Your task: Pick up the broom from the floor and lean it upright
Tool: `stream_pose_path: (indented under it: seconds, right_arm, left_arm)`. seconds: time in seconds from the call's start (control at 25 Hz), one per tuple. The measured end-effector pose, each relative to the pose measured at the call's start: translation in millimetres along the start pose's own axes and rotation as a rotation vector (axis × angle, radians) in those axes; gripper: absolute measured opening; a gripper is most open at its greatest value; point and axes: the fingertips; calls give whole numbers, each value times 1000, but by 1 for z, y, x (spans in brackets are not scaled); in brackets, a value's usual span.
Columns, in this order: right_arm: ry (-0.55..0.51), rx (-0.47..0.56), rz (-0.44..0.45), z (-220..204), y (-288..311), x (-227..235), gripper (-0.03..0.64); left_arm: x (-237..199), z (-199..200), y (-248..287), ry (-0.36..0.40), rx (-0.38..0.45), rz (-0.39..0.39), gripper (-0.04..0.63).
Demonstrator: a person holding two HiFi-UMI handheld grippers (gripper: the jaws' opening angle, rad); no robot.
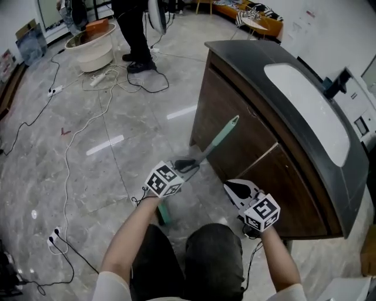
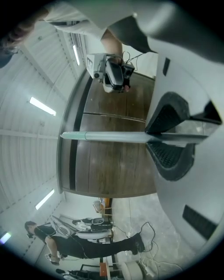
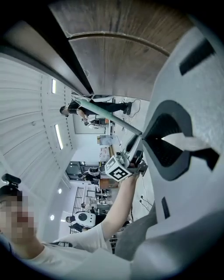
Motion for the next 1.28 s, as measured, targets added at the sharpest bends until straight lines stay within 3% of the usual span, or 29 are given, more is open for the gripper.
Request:
stream_pose_path:
  seconds: [0.44,0.84,1.16,1.28]
  right_arm:
    - [-8,27,-25,27,-14,9,0]
    - [16,17,-62,7,-27,23,0]
    - [18,24,-70,4,-31,29,0]
    - [25,32,-71,6,-33,33,0]
  left_arm:
    - [20,38,56,-28,25,-55,71]
    - [2,27,88,-68,73,20,72]
    - [8,22,102,-53,50,-19,71]
    - [11,22,105,-42,40,-24,163]
Point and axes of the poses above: the fingertips, and each gripper's own axes: y forward along the fingers, x to its right, z out of its top, and after that the axes turned 8 degrees about x, right-handed
